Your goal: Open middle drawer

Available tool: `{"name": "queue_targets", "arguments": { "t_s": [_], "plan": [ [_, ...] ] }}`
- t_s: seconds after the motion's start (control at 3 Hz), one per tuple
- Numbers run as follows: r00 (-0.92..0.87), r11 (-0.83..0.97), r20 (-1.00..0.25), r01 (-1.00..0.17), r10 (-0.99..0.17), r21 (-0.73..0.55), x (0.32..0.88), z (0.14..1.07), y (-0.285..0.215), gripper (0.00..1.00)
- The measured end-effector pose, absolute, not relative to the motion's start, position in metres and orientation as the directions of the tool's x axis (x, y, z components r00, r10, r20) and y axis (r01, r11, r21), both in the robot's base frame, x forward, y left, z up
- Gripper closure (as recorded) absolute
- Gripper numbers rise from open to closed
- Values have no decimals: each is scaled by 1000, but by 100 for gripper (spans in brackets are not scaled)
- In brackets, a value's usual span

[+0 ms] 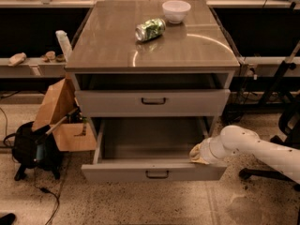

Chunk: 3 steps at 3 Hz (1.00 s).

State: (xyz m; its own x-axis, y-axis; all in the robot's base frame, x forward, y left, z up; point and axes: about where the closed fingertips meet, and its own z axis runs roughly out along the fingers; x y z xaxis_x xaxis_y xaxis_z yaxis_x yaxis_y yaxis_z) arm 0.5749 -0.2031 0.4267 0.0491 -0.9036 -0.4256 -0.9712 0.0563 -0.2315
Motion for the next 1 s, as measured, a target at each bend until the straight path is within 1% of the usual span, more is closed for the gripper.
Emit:
{"name": "queue_targets", "arguments": {
  "t_s": [1.0],
  "plan": [
    [98,18,-454,-970,-886,-243,529,446,-207,100]
  ]
}}
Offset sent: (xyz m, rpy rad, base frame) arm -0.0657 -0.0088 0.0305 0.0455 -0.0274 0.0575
